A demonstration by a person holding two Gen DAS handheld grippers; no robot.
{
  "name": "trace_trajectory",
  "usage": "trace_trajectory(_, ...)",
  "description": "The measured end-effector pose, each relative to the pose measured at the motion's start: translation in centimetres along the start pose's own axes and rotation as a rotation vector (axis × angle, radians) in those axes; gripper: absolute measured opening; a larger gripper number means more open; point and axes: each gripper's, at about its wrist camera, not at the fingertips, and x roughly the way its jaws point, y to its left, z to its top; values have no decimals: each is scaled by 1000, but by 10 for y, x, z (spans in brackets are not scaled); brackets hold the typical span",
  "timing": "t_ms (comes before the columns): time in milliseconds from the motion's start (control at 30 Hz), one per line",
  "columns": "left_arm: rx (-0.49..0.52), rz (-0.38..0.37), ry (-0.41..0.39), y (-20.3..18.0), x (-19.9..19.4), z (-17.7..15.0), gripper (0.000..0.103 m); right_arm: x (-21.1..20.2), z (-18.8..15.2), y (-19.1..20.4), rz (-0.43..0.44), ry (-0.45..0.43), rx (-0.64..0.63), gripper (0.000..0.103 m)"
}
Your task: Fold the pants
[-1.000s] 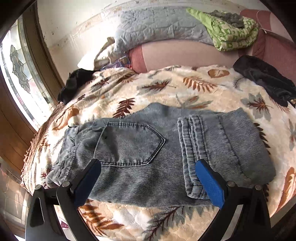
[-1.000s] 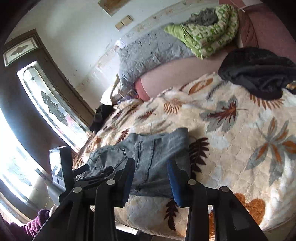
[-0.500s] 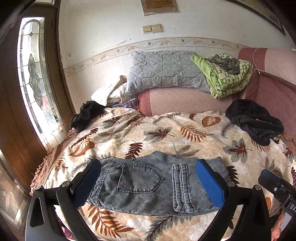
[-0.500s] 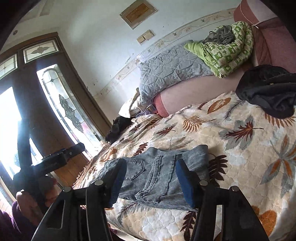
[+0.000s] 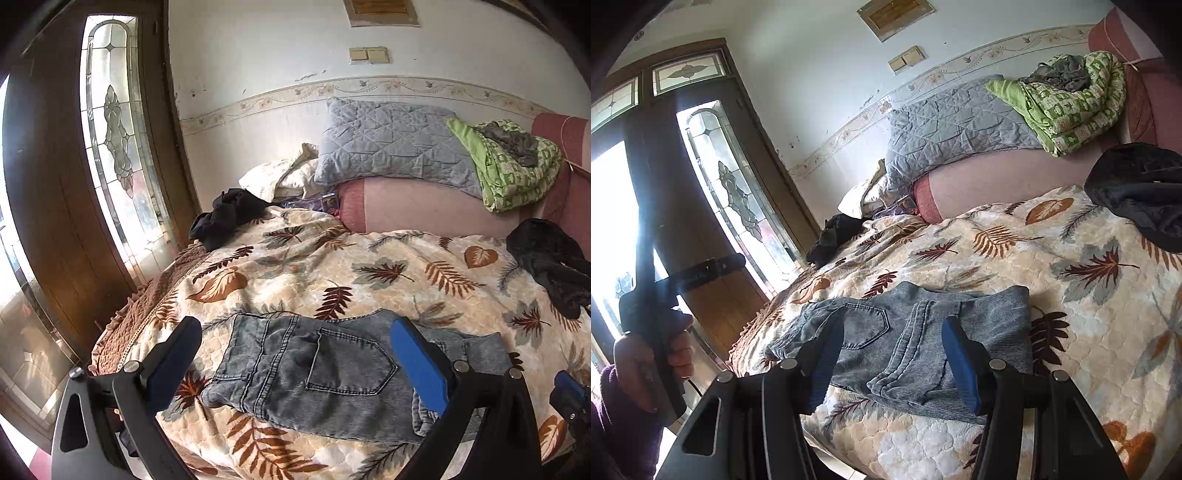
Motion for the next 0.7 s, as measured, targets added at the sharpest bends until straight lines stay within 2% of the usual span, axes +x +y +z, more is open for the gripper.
trace_trajectory(500,-37,167,125,63,28,-43,102,10,-6,10,4,31,-41,59)
trace_trajectory(700,-84,181,139,77,28,-52,102,19,-11,18,2,61,-65,59)
